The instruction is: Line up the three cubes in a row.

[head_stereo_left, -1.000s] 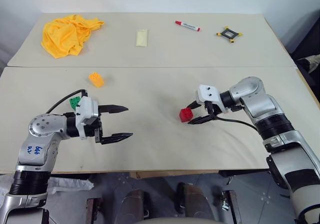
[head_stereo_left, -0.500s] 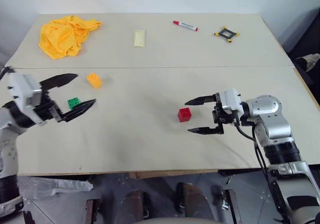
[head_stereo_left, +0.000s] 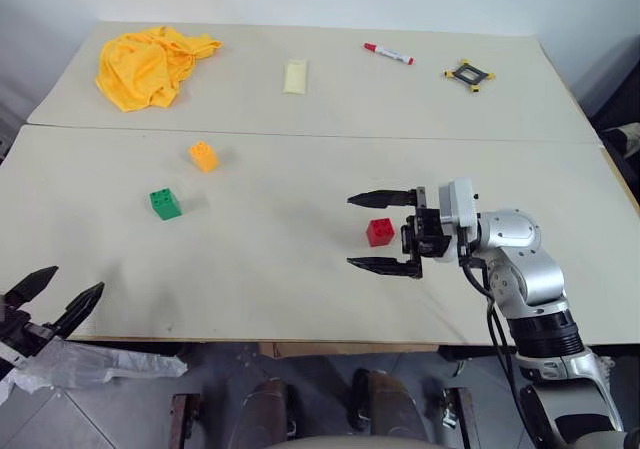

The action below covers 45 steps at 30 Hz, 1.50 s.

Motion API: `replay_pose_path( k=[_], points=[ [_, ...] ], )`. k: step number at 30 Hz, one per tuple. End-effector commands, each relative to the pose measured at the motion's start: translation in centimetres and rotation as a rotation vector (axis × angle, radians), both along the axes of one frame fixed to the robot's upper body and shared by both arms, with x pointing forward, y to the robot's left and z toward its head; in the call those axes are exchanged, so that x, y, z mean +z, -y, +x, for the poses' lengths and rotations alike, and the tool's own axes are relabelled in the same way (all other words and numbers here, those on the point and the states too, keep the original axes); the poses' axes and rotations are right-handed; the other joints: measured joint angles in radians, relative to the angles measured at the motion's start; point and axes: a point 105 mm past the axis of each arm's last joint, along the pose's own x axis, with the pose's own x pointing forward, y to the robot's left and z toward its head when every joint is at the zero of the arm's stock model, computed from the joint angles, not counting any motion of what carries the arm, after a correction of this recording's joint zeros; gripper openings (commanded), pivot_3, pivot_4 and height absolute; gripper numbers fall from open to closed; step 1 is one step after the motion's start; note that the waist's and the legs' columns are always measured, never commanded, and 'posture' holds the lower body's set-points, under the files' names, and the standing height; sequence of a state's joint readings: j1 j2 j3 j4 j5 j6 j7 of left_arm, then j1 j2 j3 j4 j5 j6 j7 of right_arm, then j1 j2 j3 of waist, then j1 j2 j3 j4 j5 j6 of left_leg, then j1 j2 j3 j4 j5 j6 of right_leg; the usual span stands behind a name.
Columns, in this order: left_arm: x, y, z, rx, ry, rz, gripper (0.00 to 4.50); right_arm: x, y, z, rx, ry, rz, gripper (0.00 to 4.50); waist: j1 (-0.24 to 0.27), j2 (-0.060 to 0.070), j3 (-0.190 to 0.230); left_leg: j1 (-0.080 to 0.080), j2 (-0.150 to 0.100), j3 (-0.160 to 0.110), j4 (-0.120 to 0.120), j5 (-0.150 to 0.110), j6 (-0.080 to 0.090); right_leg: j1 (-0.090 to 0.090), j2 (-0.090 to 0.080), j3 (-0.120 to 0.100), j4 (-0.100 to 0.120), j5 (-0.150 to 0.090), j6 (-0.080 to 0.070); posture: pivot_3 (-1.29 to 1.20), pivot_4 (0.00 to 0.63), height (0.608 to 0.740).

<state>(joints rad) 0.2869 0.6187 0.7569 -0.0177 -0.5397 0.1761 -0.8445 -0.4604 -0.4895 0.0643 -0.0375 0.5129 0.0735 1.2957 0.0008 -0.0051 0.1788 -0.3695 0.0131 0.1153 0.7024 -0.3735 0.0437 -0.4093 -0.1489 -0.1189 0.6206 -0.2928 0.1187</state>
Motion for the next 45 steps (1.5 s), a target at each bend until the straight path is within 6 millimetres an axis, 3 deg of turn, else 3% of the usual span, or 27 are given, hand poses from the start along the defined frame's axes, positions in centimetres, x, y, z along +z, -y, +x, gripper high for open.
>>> replay_pose_path(
  k=[1, 5, 11, 16, 20, 23, 24, 31, 35, 38, 40, 45],
  points=[
    [1.3, 2.0, 2.1, 0.039, 0.094, 0.038, 4.5, 0.8, 1.0, -0.1, -0.037, 0.05, 0.001, 4.47, -0.002, 0.0, 0.0, 0.0, 0.0, 0.0, 0.0, 0.0, 0.0, 0.0, 0.0, 0.0, 0.0, 0.0, 0.0, 0.0, 0.15, 0.74],
    [2.0, 4.9, 5.5, 0.26, 0.176, -0.037, 4.5, 0.0, 1.4, -0.3, -0.05, 0.004, -0.024, 4.47, -0.003, 0.0, 0.0, 0.001, -0.001, 0.001, -0.001, 0.0, 0.0, 0.0, 0.003, -0.005, 0.001, 0.0, 0.001, 0.0, 0.15, 0.74],
    [2.0, 8.6, 8.8, 0.395, 0.134, -0.151, 4.5, -0.6, 1.2, -0.8, -0.03, -0.031, -0.052, 4.47, -0.003, -0.002, -0.001, 0.001, 0.0, 0.002, -0.001, 0.0, 0.001, 0.0, 0.005, -0.008, 0.001, 0.0, 0.001, 0.0, 0.15, 0.74],
    [2.1, 9.6, 12.3, 0.466, 0.108, -0.229, 4.5, -0.4, 0.8, -0.6, -0.026, -0.037, -0.046, 4.47, 0.004, -0.003, -0.001, 0.0, -0.001, 0.002, 0.001, 0.001, 0.001, 0.001, 0.004, -0.008, 0.001, 0.0, 0.001, 0.0, 0.15, 0.74],
    [1.6, 9.7, 13.8, 0.479, 0.063, -0.158, 4.5, -0.5, 0.6, -0.8, -0.013, -0.038, -0.057, 4.47, 0.002, -0.003, -0.001, 0.0, -0.001, 0.002, 0.001, 0.001, 0.001, 0.001, 0.005, -0.01, 0.0, 0.0, 0.001, 0.0, 0.15, 0.74],
    [1.0, 9.5, 13.6, 0.486, 0.034, -0.148, 4.08, -0.3, 0.6, -0.7, -0.027, -0.03, -0.051, 4.5, -0.003, -0.003, -0.001, 0.0, -0.001, 0.002, 0.0, 0.001, 0.001, 0.001, 0.005, -0.011, 0.0, 0.0, 0.001, 0.0, 0.15, 0.74],
    [0.9, 9.4, 13.6, 0.484, 0.028, -0.136, 3.63, -0.3, 0.7, -0.7, -0.032, -0.028, -0.049, 4.5, -0.002, -0.003, -0.001, 0.0, 0.0, 0.002, 0.0, 0.001, 0.001, 0.001, 0.005, -0.012, -0.001, 0.0, 0.001, 0.0, 0.15, 0.74],
    [1.5, 9.5, 13.9, 0.398, 0.057, -0.089, 1.61, -0.3, 0.9, -0.6, -0.066, -0.02, -0.038, 4.5, 0.003, -0.003, -0.001, 0.0, -0.001, 0.001, 0.001, 0.001, 0.001, 0.002, 0.004, -0.012, 0.0, 0.0, 0.001, 0.0, 0.15, 0.74],
    [5.1, 11.7, 13.8, -0.132, 0.144, -0.025, 1.5, -0.1, 2.4, -0.8, -0.124, -0.028, -0.046, 4.5, 0.001, -0.003, -0.001, -0.001, 0.0, 0.001, 0.001, 0.001, 0.001, 0.001, 0.005, -0.013, 0.0, 0.0, 0.001, 0.0, 0.15, 0.74],
    [7.7, 14.8, 11.4, -0.688, 0.167, 0.139, 1.5, -0.3, 5.4, -0.8, -0.201, -0.045, -0.096, 4.5, 0.004, -0.003, -0.001, -0.002, 0.0, 0.002, 0.001, 0.001, 0.001, 0.001, 0.005, -0.014, -0.001, 0.0, 0.001, 0.0, 0.15, 0.74],
    [7.5, 16.0, 10.6, -0.909, 0.125, 0.226, 1.5, -0.7, 7.2, -0.9, -0.247, -0.049, -0.144, 4.5, 0.012, -0.002, -0.001, -0.002, -0.002, 0.002, 0.001, 0.001, 0.001, 0.001, 0.005, -0.014, -0.002, 0.0, 0.001, 0.0, 0.15, 0.74],
    [4.7, 20.3, 12.5, -1.193, 0.024, 0.345, 1.5, -0.7, 10.9, -0.7, -0.395, -0.045, -0.167, 4.5, 0.024, -0.001, -0.001, 0.0, -0.003, 0.006, 0.0, 0.001, 0.001, 0.003, 0.007, -0.014, -0.003, 0.001, 0.002, 0.0, 0.15, 0.74]
  ],
)
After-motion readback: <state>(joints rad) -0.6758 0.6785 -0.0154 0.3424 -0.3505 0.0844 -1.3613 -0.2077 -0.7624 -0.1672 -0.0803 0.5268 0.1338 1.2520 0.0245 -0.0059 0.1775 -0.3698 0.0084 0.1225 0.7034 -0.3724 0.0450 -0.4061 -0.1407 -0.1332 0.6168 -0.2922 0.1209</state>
